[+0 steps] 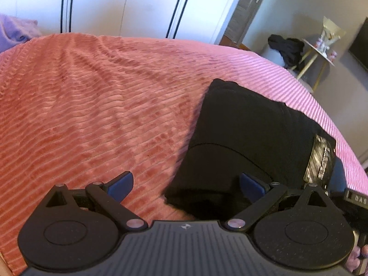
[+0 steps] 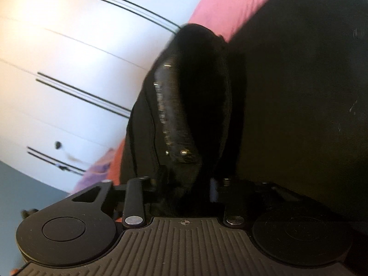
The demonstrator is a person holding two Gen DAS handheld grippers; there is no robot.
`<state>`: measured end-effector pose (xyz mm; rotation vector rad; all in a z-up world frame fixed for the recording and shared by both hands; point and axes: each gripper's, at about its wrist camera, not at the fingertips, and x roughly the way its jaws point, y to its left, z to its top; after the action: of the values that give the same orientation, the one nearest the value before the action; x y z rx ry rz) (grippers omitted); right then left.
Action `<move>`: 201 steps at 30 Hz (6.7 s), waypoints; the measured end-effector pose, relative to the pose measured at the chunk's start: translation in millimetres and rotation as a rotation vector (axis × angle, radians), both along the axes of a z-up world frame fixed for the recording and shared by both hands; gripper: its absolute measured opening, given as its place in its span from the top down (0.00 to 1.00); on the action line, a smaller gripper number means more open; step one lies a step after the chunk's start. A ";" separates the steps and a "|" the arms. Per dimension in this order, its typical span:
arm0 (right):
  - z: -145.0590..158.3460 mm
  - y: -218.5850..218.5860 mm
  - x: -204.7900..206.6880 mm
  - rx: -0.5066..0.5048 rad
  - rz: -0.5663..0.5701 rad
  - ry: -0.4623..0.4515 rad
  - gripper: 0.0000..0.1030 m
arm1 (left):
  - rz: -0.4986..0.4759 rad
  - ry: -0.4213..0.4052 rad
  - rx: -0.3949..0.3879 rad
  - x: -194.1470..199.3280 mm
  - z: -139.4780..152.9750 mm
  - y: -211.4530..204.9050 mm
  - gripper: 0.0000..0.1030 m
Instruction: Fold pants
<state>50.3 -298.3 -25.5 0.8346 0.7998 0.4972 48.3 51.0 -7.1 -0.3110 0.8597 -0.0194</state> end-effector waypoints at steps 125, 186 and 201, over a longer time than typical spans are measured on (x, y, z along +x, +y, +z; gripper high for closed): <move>28.8 -87.9 -94.8 -0.509 -0.423 -0.027 0.39 | -0.418 0.059 0.231 40.9 -14.3 -238.3 0.04; 37.0 -134.3 -18.5 -0.084 -0.371 -0.169 0.62 | -0.427 -0.130 -0.323 147.6 -1.4 -107.0 0.06; 69.0 -111.7 -58.7 -0.293 -0.288 -0.108 0.57 | -0.348 -0.045 0.059 101.5 -13.0 -160.9 0.04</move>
<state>-8.4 -410.0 43.5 0.6306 0.6213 0.1624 149.8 -109.8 -20.2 -0.1027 0.8597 -0.3228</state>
